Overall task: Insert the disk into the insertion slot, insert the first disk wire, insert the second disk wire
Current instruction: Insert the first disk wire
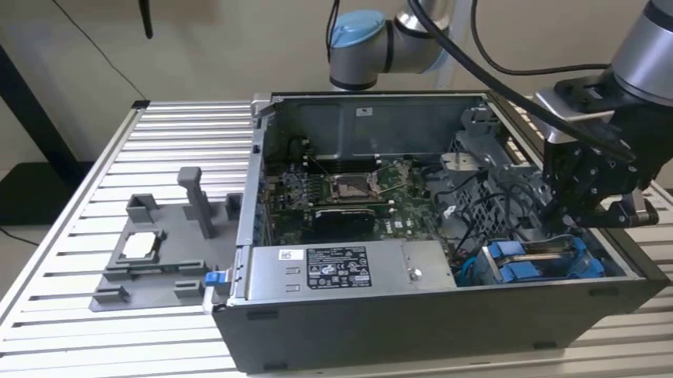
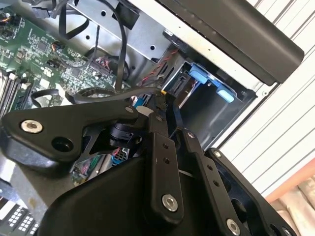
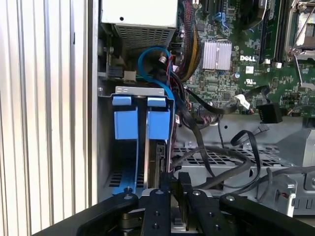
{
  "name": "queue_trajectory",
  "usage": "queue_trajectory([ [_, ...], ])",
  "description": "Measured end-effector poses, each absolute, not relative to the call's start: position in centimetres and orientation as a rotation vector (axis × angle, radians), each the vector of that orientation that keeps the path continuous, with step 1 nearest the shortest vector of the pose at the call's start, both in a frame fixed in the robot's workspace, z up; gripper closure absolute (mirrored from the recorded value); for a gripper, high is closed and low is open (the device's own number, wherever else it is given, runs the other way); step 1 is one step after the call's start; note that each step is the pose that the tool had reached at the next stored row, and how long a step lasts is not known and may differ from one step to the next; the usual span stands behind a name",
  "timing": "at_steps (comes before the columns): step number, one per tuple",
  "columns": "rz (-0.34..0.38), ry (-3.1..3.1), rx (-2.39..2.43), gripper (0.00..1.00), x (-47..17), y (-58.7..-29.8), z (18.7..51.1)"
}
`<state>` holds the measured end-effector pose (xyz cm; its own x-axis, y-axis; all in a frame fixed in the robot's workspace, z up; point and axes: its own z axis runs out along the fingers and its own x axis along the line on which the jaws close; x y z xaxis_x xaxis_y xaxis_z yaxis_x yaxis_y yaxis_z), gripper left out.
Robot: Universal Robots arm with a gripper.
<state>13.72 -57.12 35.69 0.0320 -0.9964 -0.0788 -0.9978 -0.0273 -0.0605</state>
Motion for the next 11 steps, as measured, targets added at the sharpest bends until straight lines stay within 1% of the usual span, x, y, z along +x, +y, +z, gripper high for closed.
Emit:
queue_trajectory([
  [11, 0.02, 2.118, -2.182, 0.81, 14.03, -57.67, 34.63],
])
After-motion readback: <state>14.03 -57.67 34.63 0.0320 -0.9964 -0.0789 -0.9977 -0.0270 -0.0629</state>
